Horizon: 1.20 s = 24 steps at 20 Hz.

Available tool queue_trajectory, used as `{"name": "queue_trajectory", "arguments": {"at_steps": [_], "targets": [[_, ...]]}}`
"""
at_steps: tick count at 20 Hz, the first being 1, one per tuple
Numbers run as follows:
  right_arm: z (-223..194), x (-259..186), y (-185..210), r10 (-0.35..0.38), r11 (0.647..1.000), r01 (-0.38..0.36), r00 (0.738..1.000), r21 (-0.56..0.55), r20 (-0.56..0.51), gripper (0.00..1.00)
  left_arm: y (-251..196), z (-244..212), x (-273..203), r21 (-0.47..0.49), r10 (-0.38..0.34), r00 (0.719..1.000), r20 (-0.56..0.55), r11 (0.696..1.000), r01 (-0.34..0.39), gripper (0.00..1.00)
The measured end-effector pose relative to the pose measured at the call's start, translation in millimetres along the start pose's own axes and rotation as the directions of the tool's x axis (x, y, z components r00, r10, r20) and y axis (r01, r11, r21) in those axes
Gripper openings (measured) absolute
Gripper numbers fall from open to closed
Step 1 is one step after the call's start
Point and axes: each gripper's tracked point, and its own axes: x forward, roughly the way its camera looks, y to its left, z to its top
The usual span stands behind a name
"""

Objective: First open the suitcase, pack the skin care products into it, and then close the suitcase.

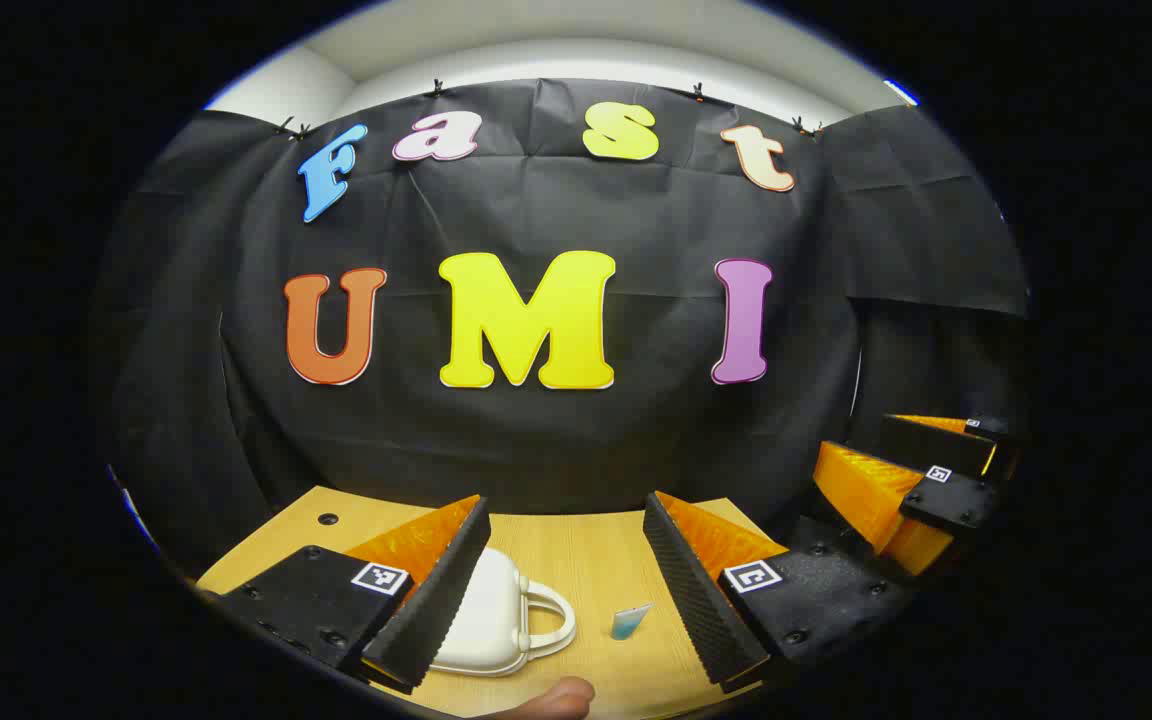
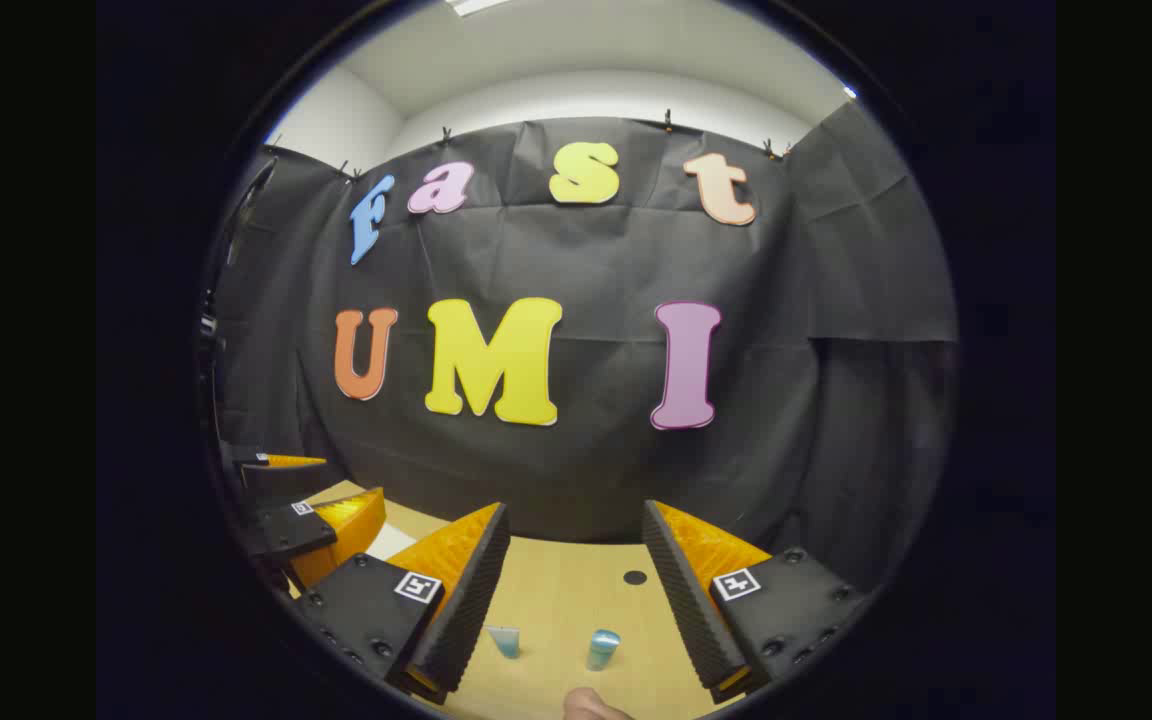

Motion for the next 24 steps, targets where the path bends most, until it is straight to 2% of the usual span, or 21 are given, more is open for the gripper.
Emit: {"name": "queue_trajectory", "arguments": {"at_steps": [10, 17, 24], "targets": [[1.1, -4.7, -10.0, -0.012, 1.000, 0.012, 1.000, -0.018, 0.023, 0.80, 6.6, -1.1, -6.0, 0.020, 0.045, 0.999, 0.010, 0.999, -0.045, 0.99], [-1.6, -7.2, -3.4, 0.000, 1.000, 0.000, 1.000, -0.020, 0.013, 0.79, 8.1, -8.2, -8.6, 0.010, 0.040, 0.999, -0.008, 0.999, -0.040, 0.99], [-7.5, -12.6, -12.4, -0.022, 0.999, 0.022, 1.000, -0.029, 0.001, 0.80, 6.4, -14.1, -7.3, 0.026, 0.030, 1.000, 0.000, 0.999, -0.030, 0.98]]}}
